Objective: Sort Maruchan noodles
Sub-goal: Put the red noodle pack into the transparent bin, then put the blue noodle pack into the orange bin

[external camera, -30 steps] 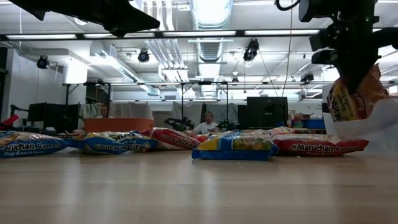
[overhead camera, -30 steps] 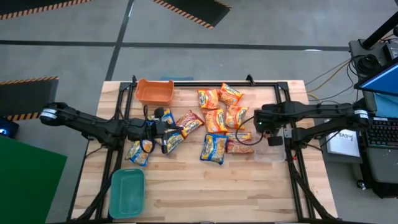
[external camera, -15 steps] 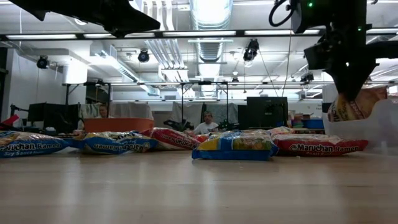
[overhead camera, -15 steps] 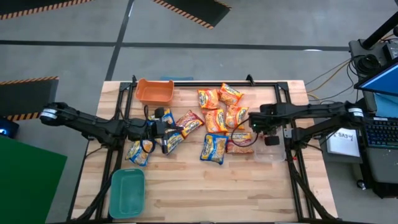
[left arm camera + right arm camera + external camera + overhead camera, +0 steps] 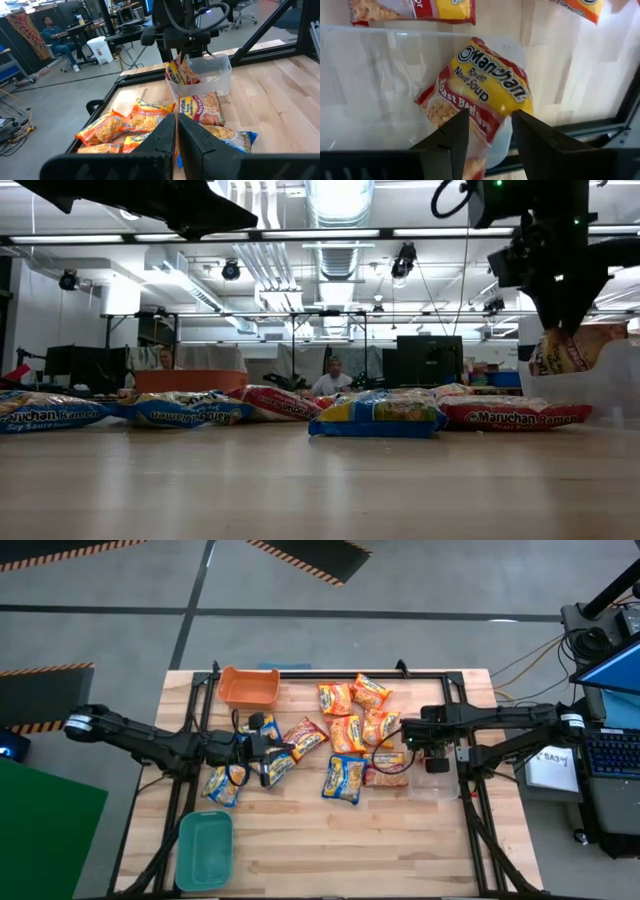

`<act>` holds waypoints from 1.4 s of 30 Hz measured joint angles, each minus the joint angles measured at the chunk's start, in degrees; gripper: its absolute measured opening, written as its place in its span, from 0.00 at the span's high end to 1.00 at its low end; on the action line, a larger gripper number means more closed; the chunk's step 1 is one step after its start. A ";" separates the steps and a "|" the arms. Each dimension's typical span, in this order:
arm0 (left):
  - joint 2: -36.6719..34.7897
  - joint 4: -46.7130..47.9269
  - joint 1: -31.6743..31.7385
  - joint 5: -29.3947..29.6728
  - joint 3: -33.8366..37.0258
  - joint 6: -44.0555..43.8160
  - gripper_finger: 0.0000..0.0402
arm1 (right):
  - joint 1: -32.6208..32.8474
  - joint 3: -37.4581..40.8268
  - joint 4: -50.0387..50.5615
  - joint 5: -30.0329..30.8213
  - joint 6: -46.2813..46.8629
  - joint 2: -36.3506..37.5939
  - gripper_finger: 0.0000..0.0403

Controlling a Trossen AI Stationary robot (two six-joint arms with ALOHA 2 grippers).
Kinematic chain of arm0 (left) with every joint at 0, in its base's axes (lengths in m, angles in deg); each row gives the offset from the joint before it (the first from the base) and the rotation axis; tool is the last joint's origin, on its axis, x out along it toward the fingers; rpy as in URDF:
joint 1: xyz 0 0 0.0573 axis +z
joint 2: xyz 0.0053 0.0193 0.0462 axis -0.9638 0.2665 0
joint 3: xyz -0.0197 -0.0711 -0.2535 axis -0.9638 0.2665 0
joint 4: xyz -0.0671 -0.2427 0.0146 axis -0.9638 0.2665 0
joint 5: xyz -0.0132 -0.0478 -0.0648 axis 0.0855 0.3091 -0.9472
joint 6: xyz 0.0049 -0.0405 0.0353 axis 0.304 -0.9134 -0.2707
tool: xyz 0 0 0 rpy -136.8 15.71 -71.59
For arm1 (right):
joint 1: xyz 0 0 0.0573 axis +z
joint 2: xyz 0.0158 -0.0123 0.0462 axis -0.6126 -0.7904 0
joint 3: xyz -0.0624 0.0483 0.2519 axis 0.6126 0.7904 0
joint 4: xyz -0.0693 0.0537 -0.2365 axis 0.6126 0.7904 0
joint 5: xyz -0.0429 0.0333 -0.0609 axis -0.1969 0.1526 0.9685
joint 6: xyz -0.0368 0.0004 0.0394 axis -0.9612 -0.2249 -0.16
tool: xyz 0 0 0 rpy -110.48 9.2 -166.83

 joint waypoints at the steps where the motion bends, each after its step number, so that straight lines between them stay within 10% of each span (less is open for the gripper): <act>1: 0.00 0.00 0.00 0.00 0.00 0.00 1.00 | -0.02 -0.70 0.37 0.00 0.50 0.06 0.66; 12: 0.00 0.02 0.00 -0.01 0.00 -0.04 1.00 | 0.14 -9.23 -9.05 -0.01 13.04 1.46 0.70; 26: 0.00 0.11 0.00 -0.01 0.00 -0.48 1.00 | 2.49 9.14 -52.06 -3.60 -0.73 10.84 0.81; 42: 0.04 0.44 0.00 -0.01 0.00 -0.48 1.00 | 2.49 17.13 -59.44 -3.65 -0.64 17.37 0.85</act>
